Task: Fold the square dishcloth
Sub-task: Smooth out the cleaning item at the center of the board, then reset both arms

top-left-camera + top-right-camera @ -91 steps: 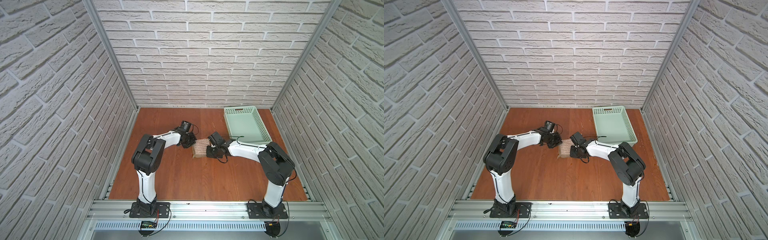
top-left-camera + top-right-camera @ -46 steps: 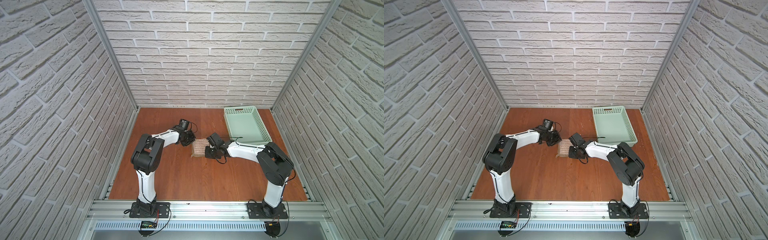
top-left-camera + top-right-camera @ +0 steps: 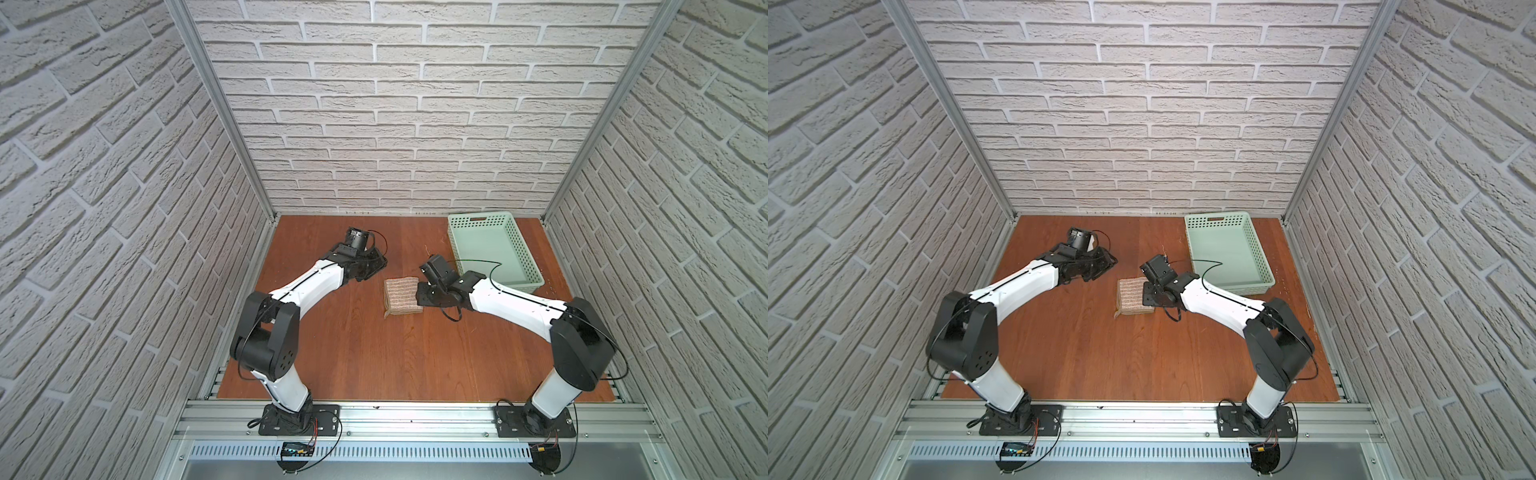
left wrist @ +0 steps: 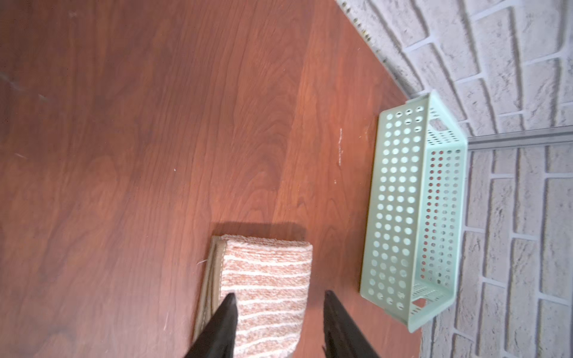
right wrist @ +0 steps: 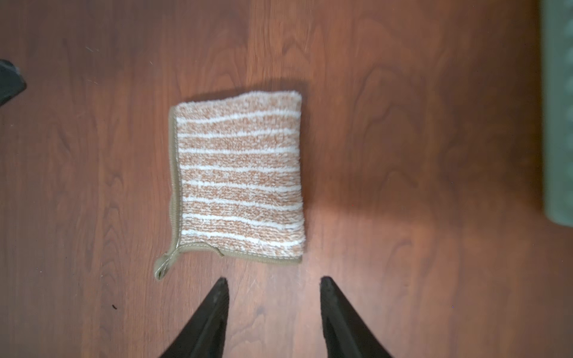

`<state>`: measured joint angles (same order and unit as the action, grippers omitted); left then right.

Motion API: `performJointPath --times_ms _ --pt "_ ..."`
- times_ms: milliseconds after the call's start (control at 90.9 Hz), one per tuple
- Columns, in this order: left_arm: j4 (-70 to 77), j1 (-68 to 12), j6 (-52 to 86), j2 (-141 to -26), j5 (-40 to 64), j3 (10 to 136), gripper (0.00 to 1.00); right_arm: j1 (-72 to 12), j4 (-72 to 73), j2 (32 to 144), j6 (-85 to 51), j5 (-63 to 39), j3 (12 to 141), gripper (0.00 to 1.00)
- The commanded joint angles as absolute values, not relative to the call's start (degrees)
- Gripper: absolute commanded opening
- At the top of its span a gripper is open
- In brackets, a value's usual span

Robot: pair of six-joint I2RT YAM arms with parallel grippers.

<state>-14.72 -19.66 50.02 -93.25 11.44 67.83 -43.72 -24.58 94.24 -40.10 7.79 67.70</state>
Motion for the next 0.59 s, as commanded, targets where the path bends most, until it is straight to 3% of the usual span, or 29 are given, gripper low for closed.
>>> performJointPath --times_ms 0,187,352,583 --pt "-18.1 -19.2 47.9 -87.9 6.3 65.7 0.57 -43.9 -27.7 89.1 -37.4 16.4 68.3 0.61" --pt "-21.7 -18.9 46.3 -78.4 -2.0 62.2 0.75 -43.2 -28.8 82.0 -34.0 24.3 66.9 0.8" --pt "-25.4 -18.5 44.8 -70.4 -11.7 59.2 0.97 -42.4 -30.6 77.4 -32.4 30.3 66.8 0.93" --pt "-27.7 -16.6 41.8 -60.5 -22.2 54.1 0.98 -39.7 -24.3 70.6 -29.4 40.0 61.3 0.98"
